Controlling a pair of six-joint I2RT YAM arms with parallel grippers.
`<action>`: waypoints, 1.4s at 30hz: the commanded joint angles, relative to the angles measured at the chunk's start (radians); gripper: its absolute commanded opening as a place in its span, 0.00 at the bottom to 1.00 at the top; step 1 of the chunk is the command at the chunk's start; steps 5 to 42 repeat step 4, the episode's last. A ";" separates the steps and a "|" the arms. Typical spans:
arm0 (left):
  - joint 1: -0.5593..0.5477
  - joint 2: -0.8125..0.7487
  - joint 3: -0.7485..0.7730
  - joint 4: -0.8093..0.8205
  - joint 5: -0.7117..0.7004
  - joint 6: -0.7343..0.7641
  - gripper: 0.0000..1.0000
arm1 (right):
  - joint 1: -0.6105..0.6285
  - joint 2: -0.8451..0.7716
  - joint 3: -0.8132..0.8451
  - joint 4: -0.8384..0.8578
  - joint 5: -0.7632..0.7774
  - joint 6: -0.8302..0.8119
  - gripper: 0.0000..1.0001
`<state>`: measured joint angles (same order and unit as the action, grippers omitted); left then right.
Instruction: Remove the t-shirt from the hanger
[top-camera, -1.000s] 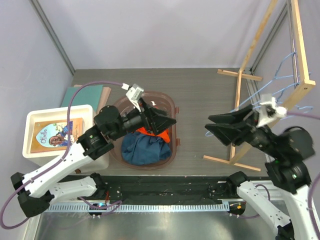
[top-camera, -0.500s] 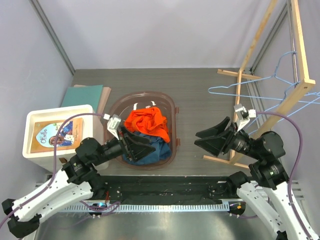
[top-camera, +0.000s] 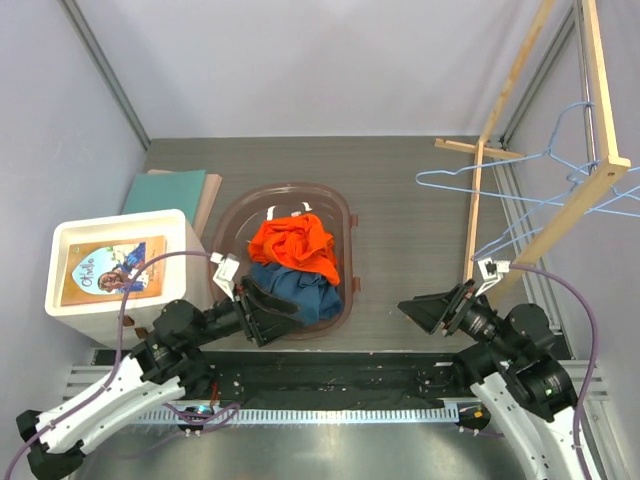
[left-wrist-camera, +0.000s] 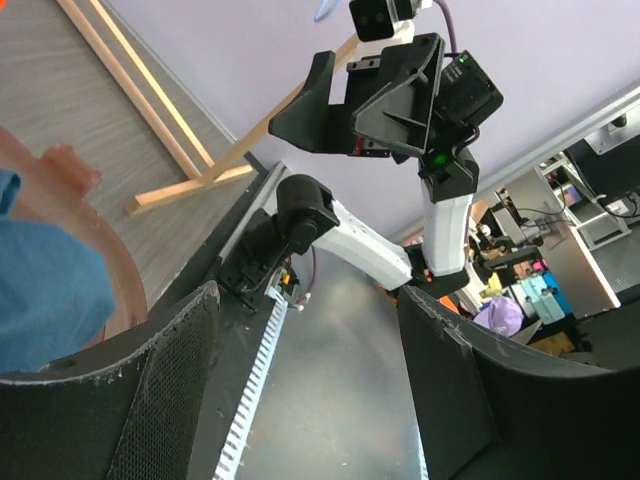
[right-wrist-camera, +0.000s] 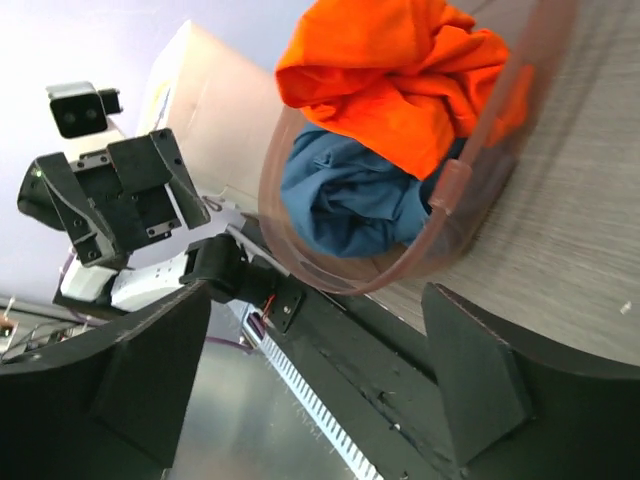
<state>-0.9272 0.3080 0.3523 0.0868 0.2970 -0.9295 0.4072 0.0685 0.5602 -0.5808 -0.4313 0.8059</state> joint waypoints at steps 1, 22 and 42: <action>0.001 -0.059 -0.035 0.070 0.025 -0.048 0.73 | -0.004 -0.062 0.009 -0.054 0.054 0.004 0.95; 0.001 -0.084 -0.044 0.094 0.062 -0.058 0.74 | -0.004 -0.065 0.015 0.017 -0.056 -0.014 0.98; 0.001 -0.084 -0.044 0.094 0.062 -0.058 0.74 | -0.004 -0.065 0.015 0.017 -0.056 -0.014 0.98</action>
